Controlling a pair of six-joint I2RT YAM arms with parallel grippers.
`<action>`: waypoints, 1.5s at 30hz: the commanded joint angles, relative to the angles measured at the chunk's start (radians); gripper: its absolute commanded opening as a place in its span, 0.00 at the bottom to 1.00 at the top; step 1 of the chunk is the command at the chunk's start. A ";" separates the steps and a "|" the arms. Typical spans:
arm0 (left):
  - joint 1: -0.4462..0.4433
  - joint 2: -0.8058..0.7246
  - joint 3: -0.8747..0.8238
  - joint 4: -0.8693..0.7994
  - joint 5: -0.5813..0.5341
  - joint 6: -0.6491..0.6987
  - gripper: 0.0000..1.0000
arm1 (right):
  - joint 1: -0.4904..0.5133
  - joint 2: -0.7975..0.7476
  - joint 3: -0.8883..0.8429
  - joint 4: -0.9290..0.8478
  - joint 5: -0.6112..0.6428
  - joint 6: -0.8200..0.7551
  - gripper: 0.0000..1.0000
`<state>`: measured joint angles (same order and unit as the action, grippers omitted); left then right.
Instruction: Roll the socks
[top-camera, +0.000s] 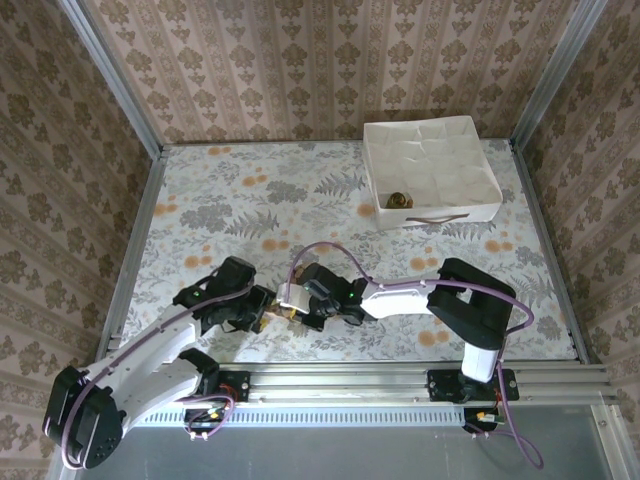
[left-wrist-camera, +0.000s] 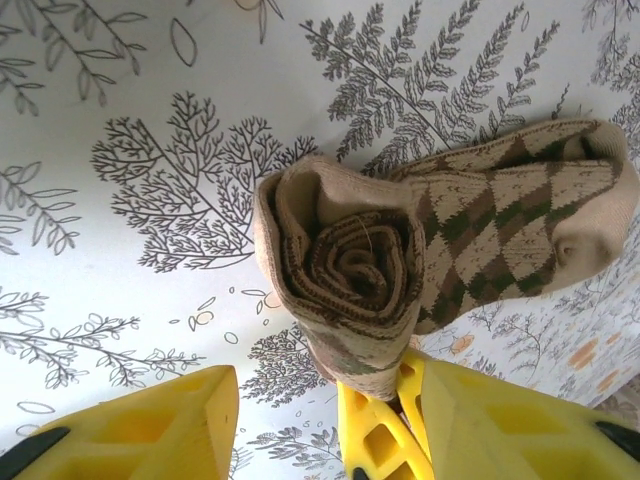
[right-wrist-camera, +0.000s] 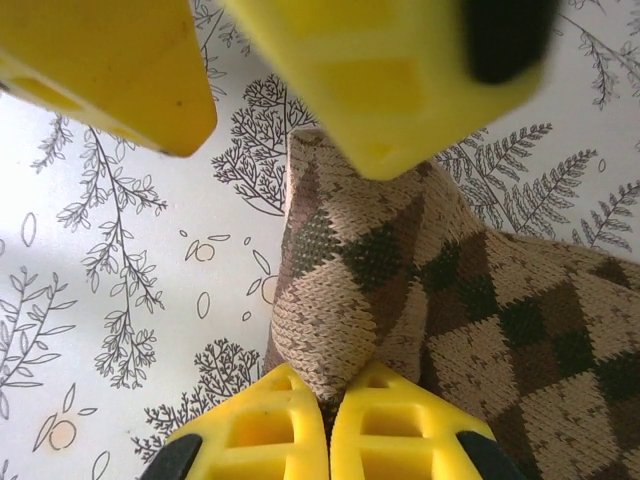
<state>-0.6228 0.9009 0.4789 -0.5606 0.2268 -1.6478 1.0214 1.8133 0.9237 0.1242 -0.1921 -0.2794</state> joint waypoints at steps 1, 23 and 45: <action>-0.022 0.002 -0.034 0.065 -0.023 -0.008 0.49 | -0.049 0.085 -0.039 -0.234 -0.101 0.068 0.00; -0.058 0.332 -0.063 0.076 -0.032 -0.018 0.36 | -0.170 0.158 0.017 -0.298 -0.208 0.126 0.03; -0.043 0.443 -0.023 0.030 0.020 -0.039 0.07 | 0.194 -0.103 -0.080 0.071 0.569 -0.299 0.45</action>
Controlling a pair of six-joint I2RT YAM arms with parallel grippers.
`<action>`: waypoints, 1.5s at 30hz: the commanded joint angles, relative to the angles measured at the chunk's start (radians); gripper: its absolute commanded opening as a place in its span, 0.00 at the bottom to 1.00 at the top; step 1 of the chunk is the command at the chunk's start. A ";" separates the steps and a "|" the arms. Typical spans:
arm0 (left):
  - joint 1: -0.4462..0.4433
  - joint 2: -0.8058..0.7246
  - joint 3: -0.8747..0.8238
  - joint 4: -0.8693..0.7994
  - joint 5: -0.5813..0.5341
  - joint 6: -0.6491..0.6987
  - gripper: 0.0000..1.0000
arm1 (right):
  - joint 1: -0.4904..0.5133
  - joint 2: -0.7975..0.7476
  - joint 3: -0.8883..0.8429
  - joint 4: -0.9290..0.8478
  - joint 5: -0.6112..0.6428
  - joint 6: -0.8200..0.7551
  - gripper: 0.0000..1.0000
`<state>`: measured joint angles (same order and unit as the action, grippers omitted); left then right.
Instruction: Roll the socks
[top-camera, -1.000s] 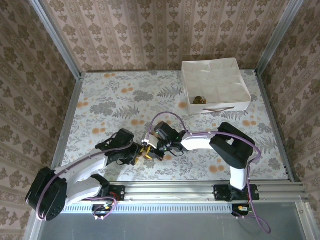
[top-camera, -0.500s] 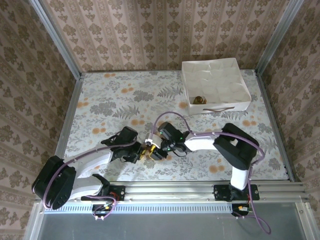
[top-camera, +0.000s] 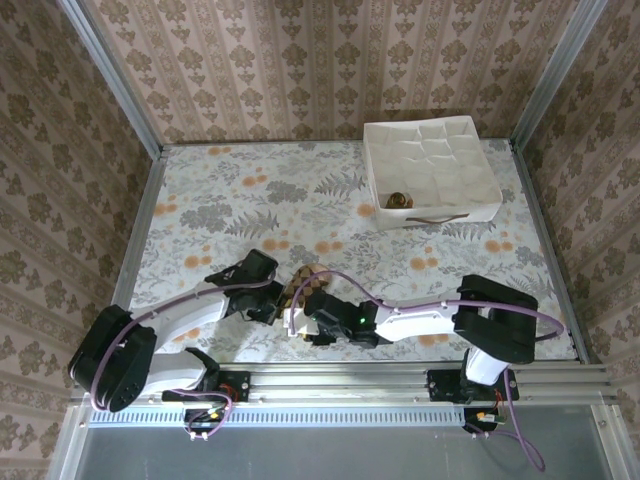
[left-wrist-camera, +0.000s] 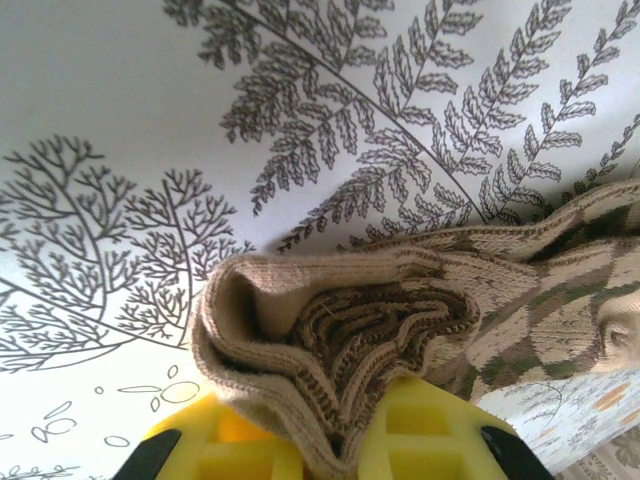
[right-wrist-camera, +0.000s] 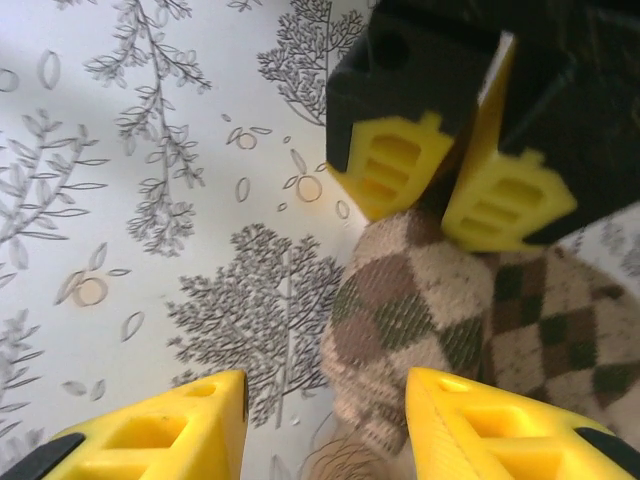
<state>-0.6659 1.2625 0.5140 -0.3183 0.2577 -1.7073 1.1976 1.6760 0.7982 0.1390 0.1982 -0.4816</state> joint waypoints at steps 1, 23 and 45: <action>0.002 0.086 -0.054 -0.214 -0.009 0.024 0.07 | 0.024 0.044 0.053 0.064 0.201 -0.117 0.45; 0.071 -0.088 -0.018 -0.217 0.052 0.046 0.48 | -0.047 0.246 0.122 -0.153 0.115 0.103 0.00; 0.109 -0.187 0.010 -0.106 0.026 0.108 0.68 | -0.321 0.208 0.004 -0.097 -0.619 0.377 0.00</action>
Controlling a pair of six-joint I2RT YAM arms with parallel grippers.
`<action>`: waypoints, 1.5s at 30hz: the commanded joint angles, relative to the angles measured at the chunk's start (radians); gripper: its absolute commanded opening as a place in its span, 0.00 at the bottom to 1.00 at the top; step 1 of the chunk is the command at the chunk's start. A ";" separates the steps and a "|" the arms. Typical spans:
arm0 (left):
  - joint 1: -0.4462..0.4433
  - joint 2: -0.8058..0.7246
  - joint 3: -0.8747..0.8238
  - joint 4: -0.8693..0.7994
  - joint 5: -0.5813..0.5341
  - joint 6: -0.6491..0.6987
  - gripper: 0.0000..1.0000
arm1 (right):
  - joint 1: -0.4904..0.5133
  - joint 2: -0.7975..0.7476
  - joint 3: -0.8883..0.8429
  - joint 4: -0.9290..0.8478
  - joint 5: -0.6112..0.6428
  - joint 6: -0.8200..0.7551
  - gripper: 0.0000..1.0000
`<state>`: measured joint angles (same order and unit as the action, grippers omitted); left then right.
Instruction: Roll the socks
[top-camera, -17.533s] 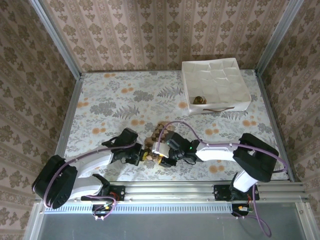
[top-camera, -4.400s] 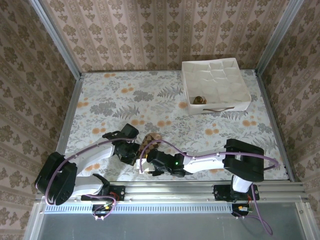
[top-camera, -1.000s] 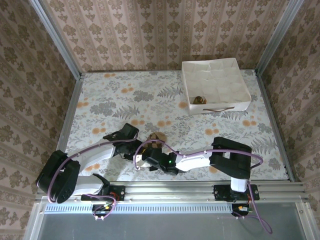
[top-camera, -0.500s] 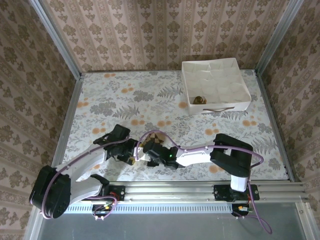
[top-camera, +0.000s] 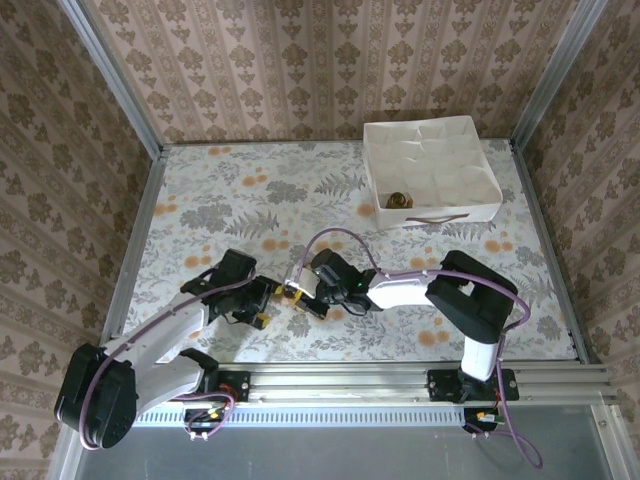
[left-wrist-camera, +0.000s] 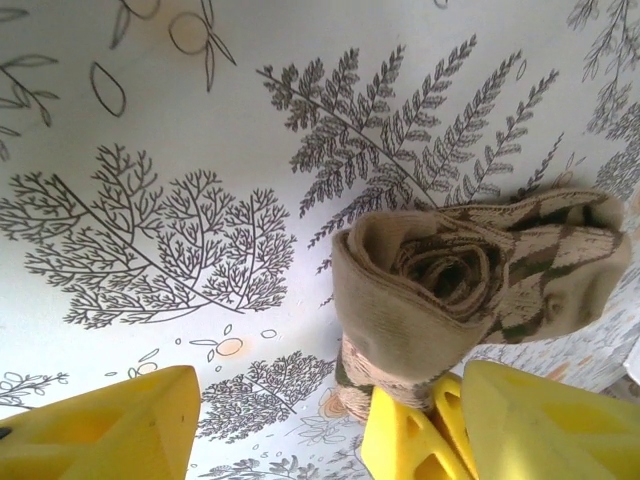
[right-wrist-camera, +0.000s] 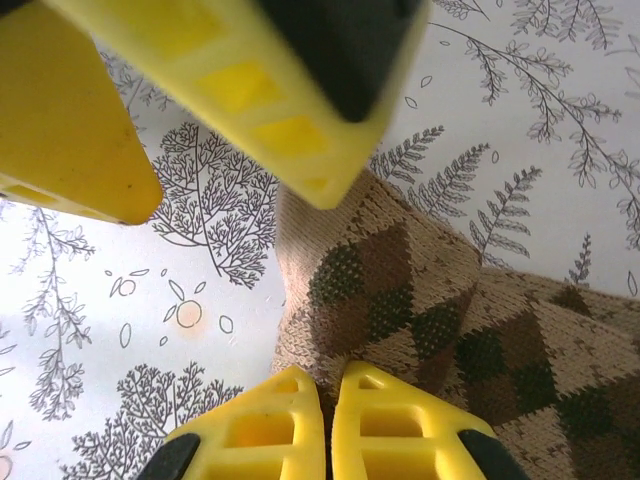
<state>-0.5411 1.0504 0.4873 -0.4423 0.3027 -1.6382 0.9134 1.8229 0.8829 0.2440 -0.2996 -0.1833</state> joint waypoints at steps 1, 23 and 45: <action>-0.022 0.040 0.042 0.031 -0.022 0.043 0.68 | -0.047 0.063 -0.085 -0.196 -0.141 0.091 0.00; -0.142 0.434 0.138 0.165 -0.010 0.024 0.20 | -0.155 0.123 -0.068 -0.233 -0.276 0.162 0.00; -0.267 0.497 0.261 -0.330 -0.118 -0.329 0.00 | 0.250 -0.298 -0.228 0.000 0.432 -0.068 0.55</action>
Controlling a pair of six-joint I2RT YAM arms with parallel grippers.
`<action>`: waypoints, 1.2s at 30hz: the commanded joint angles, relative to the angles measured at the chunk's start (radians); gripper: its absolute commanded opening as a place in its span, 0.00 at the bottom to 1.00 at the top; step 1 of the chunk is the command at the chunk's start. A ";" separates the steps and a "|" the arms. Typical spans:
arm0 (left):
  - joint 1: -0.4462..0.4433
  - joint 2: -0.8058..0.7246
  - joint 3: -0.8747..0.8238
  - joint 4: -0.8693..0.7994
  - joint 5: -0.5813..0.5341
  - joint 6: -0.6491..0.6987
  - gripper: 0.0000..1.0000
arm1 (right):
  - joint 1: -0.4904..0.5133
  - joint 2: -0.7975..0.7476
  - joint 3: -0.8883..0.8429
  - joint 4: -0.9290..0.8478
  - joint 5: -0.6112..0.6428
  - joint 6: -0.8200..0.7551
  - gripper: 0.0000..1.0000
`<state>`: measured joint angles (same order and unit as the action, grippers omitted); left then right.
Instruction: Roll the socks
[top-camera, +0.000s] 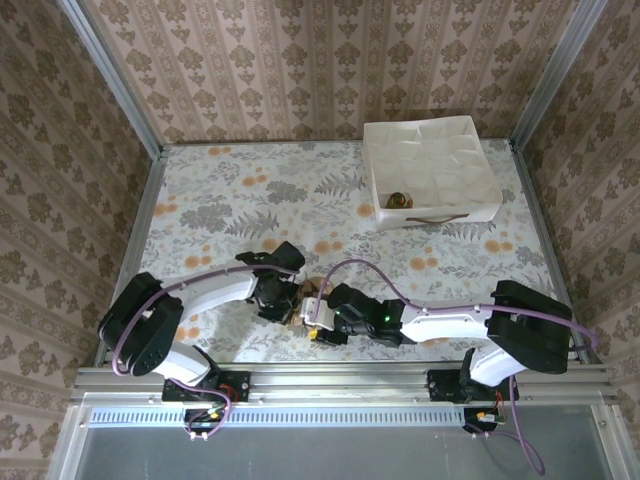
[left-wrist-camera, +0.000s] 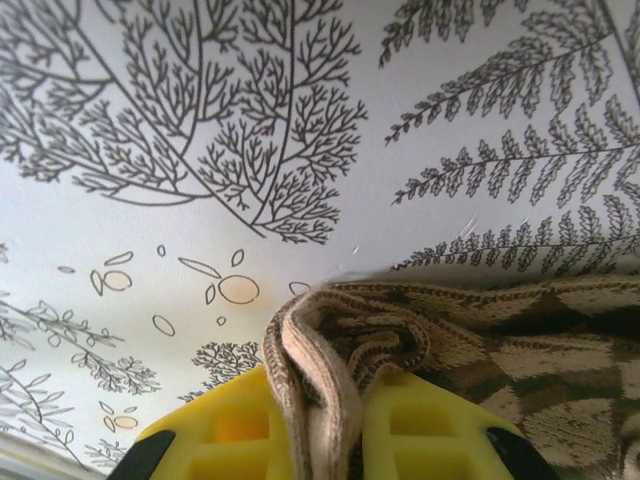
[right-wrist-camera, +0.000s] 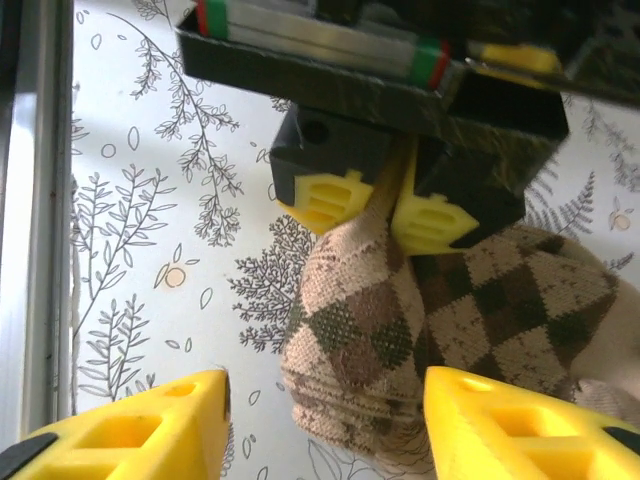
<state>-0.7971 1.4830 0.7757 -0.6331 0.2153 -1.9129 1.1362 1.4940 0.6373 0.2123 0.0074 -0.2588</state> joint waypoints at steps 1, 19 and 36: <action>-0.009 0.071 -0.027 -0.137 -0.024 -0.050 0.00 | 0.040 0.048 0.026 0.035 0.145 0.011 0.55; 0.074 0.098 -0.009 -0.139 0.059 0.118 0.00 | 0.078 0.267 0.189 0.000 0.313 0.057 0.36; 0.165 -0.211 -0.033 -0.014 0.012 0.262 0.82 | -0.009 0.303 0.045 -0.021 0.024 0.288 0.00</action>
<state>-0.6472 1.3262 0.7513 -0.6456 0.2596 -1.7081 1.1660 1.7439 0.7547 0.3386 0.1856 -0.0444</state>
